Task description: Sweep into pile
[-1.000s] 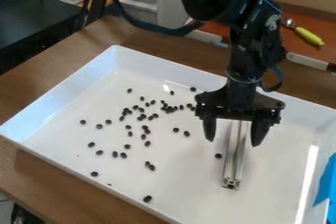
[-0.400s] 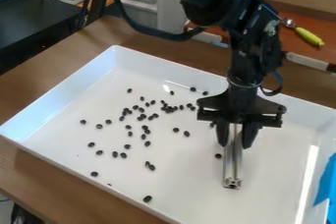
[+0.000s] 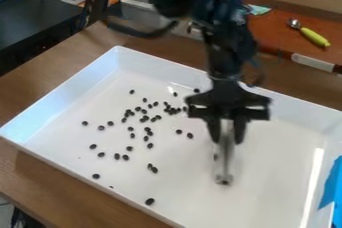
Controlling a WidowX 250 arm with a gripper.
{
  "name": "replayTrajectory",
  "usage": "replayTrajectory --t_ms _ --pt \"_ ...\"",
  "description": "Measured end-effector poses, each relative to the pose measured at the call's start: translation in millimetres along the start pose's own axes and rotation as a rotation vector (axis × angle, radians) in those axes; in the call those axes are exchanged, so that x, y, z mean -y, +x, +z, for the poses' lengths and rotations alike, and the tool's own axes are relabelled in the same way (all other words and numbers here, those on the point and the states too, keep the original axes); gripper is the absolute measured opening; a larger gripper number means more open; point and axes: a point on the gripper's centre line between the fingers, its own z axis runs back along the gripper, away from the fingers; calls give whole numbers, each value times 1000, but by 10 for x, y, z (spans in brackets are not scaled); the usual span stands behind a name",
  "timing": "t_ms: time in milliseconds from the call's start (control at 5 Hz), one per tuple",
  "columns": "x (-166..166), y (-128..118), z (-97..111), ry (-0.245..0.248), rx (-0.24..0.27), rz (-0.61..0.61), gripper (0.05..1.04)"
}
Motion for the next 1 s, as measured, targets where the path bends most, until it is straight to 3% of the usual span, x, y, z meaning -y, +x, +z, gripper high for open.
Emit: replayTrajectory --t_ms 200,600,800,1000 --pt "-513 113 40 2 3 -19 363" --pt "-1529 41 257 62 -20 -115 363" --pt "-1544 13 494 6 -12 -139 363" --pt "-1092 -50 795 -129 0 -98 363"
